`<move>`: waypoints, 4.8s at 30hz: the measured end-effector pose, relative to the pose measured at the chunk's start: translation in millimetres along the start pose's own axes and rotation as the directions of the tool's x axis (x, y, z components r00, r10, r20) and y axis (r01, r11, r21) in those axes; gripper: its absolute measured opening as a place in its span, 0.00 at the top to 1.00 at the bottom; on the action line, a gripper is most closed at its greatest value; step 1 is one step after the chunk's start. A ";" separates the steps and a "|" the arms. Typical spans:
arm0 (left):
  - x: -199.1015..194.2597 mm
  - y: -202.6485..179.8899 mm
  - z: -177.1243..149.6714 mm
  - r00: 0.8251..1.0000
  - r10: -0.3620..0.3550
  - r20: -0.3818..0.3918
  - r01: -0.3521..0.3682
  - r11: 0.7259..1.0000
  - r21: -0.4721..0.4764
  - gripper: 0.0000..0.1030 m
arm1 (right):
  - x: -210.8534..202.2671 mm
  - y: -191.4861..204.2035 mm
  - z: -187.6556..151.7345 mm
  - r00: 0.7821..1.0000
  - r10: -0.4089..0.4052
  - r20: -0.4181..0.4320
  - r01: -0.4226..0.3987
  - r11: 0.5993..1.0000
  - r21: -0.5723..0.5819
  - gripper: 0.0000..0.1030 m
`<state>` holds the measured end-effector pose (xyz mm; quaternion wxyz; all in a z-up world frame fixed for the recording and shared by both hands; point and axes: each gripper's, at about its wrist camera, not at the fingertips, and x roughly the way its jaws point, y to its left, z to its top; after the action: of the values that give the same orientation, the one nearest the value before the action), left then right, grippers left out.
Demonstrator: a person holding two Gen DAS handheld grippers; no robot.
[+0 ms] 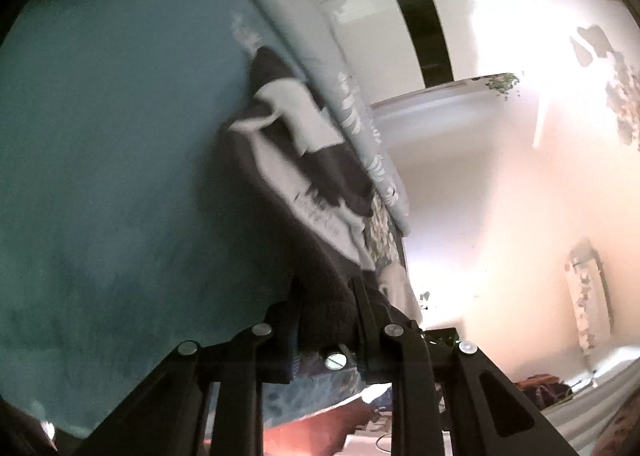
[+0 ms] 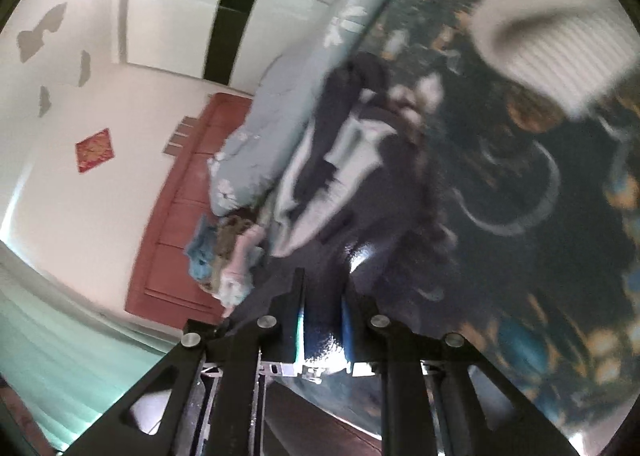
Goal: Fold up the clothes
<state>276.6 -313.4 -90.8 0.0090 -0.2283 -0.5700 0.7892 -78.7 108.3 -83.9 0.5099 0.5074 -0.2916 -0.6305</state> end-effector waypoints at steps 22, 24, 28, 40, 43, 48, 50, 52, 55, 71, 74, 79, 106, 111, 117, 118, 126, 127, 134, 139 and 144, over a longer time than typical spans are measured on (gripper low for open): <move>130.1 -11.9 255.8 0.985 0.170 0.018 -0.168 0.983 -0.072 0.78 | 136.1 33.7 232.1 0.987 -0.154 0.037 0.153 0.988 0.030 0.86; 145.1 11.2 264.1 0.983 0.183 -0.004 -0.182 0.976 -0.119 0.78 | 156.2 16.6 245.3 0.977 -0.213 0.023 0.210 0.974 0.080 0.85; 160.0 41.8 267.3 0.985 0.169 -0.043 -0.174 0.969 -0.176 0.75 | 185.3 -15.5 254.0 0.957 -0.288 -0.011 0.287 0.945 0.157 0.84; 151.6 8.8 253.0 0.992 0.121 -0.035 -0.123 0.992 -0.041 0.34 | 177.2 17.9 250.2 0.951 -0.307 -0.026 0.307 0.951 0.018 0.63; 163.5 10.2 251.9 0.976 0.206 -0.074 -0.210 0.977 -0.040 0.36 | 174.0 20.9 243.3 0.948 -0.317 -0.038 0.317 0.948 -0.012 0.62; 163.2 13.7 247.4 0.974 0.221 -0.057 -0.225 0.972 -0.062 0.56 | 168.9 23.2 231.2 0.941 -0.333 -0.059 0.330 0.942 -0.057 0.62; 160.8 11.9 248.2 0.966 0.253 -0.049 -0.255 0.966 -0.040 0.63 | 166.8 24.2 226.4 0.938 -0.340 -0.067 0.335 0.939 -0.075 0.61; 159.5 8.5 248.7 0.965 0.259 -0.043 -0.260 0.965 -0.020 0.72 | 164.2 25.1 222.0 0.934 -0.350 -0.071 0.343 0.935 -0.095 0.60; 163.7 6.9 250.2 0.963 0.268 -0.041 -0.269 0.963 -0.013 0.75 | 163.5 22.6 218.6 0.925 -0.370 -0.084 0.358 0.925 -0.128 0.59; 162.7 4.5 293.0 0.960 0.273 0.065 -0.269 0.960 -0.073 0.93 | 200.9 37.2 278.6 0.946 -0.322 0.030 0.322 0.947 -0.006 0.93; 166.1 16.5 303.4 0.944 0.320 0.082 -0.311 0.945 -0.100 0.96 | 215.1 28.6 289.3 0.934 -0.356 0.018 0.355 0.934 0.035 0.93; 163.9 46.2 307.8 0.936 0.347 0.065 -0.334 0.930 -0.154 0.97 | 238.2 -12.7 294.4 0.908 -0.417 -0.039 0.418 0.897 0.143 0.93; 127.6 41.6 127.8 0.939 0.343 -0.034 -0.344 0.939 -0.008 0.24 | 124.4 -36.0 144.4 0.963 -0.269 0.008 0.268 0.961 0.064 0.16; 140.5 40.2 136.9 0.952 0.307 0.022 -0.305 0.950 -0.071 0.19 | 148.1 -33.0 149.7 0.968 -0.246 0.043 0.241 0.966 0.090 0.16; 140.6 53.1 143.9 0.964 0.249 0.097 -0.230 0.958 -0.173 0.21 | 176.5 -29.4 156.1 0.972 -0.217 0.085 0.207 0.971 0.121 0.14; 139.0 56.2 144.1 0.964 0.239 0.114 -0.214 0.957 -0.196 0.24 | 178.2 -29.5 156.8 0.972 -0.214 0.096 0.201 0.971 0.131 0.14; 133.2 43.2 141.3 0.947 0.286 0.149 -0.244 0.937 -0.250 0.66 | 168.7 -36.1 155.6 0.968 -0.225 0.113 0.197 0.956 0.219 0.56; 132.2 36.6 140.6 0.942 0.298 0.152 -0.259 0.937 -0.235 0.68 | 167.0 -33.3 155.0 0.969 -0.221 0.113 0.194 0.958 0.213 0.60; 98.1 23.6 105.7 0.940 0.309 0.141 -0.276 0.936 -0.217 0.72 | 147.2 -5.2 132.3 0.972 -0.187 0.139 0.165 0.974 0.157 0.66; 59.3 27.2 74.3 0.943 0.291 0.161 -0.254 0.943 -0.216 0.81 | 121.8 6.9 91.6 0.980 -0.173 0.100 0.163 0.981 0.106 0.66; 21.3 17.8 46.1 0.930 0.316 0.189 -0.292 0.945 -0.145 0.82 | 98.1 11.5 49.6 0.982 -0.164 0.091 0.155 0.983 0.098 0.69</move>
<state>244.9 -355.1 -103.0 -0.1869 -0.2294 -0.5698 0.7667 -117.8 5.2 -91.7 0.4192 0.5200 -0.3028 -0.6799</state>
